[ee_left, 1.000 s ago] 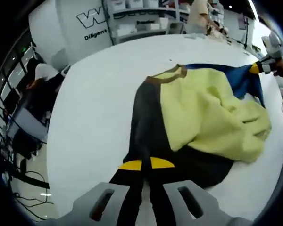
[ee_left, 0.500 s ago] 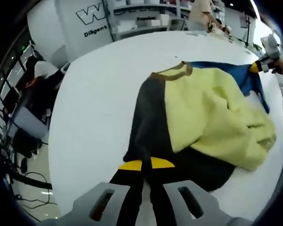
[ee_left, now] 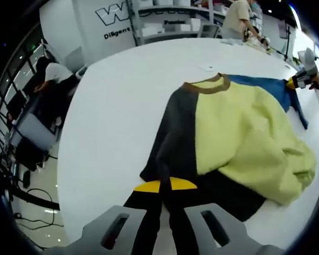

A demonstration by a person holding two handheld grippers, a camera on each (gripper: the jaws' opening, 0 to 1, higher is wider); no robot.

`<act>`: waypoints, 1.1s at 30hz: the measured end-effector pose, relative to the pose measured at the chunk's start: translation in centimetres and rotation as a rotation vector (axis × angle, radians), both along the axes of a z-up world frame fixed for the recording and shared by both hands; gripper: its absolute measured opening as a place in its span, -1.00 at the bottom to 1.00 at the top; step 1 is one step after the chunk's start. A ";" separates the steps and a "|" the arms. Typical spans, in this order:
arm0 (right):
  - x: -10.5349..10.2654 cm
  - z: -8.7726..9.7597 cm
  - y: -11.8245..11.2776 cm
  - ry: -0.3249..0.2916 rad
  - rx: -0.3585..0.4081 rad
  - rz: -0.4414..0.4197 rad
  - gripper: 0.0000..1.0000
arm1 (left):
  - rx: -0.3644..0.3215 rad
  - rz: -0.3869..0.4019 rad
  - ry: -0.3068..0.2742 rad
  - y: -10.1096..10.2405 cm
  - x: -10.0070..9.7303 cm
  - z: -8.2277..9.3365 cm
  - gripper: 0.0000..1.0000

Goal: Fold the garment on the visible template until the final outline fits inside the template.

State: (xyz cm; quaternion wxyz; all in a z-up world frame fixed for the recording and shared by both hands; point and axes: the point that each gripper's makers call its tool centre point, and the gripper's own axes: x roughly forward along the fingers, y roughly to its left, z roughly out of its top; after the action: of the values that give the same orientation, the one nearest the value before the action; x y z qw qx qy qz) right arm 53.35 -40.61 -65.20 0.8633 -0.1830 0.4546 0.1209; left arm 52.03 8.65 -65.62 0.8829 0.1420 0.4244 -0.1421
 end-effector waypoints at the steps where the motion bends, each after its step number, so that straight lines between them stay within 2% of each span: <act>1: 0.1 -0.1 -0.3 0.003 -0.012 -0.002 -1.00 | 0.002 0.002 -0.001 0.0 0.0 0.0 -0.93; 4: 0.2 -0.3 -0.9 0.012 -0.036 -0.007 -1.00 | 0.010 0.003 -0.001 0.2 0.2 0.0 -0.92; 7: 0.3 -0.3 -0.9 0.007 -0.025 -0.002 -1.00 | 0.011 0.028 0.005 0.5 0.2 0.0 -0.87; 12: 0.5 -0.4 -0.9 -0.007 0.004 -0.027 -1.00 | 0.022 0.045 -0.006 1.0 -0.1 0.6 -0.62; 16: 0.7 -0.2 -1.3 -0.033 0.017 -0.074 -1.00 | 0.000 0.044 -0.016 1.0 -0.7 1.4 -0.43; 19: 0.9 0.6 -1.8 -0.070 0.028 -0.116 -0.79 | -0.030 0.068 0.001 1.2 -1.6 1.7 -0.31; 22: 0.9 1.6 -0.7 -0.110 0.116 -0.142 -0.59 | -0.091 0.095 0.004 0.8 -2.4 2.0 -0.20; 25: 0.5 2.5 0.9 -0.144 0.188 -0.129 -0.36 | -0.141 0.099 0.016 -0.2 -3.7 1.9 -0.15; 29: -0.5 2.9 3.4 -0.142 0.266 -0.098 -0.03 | -0.167 0.080 0.030 -1.2 -4.8 1.4 -0.14; 33: -1.8 3.5 5.7 -0.141 0.325 -0.053 0.16 | -0.204 0.096 0.046 -1.8 -5.9 0.9 -0.13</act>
State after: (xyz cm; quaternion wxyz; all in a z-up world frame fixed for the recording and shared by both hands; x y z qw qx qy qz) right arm 51.60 -34.86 -61.67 0.9142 -0.0373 0.3720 0.1567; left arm 46.17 6.90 -64.75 0.8886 0.0275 0.4342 -0.1455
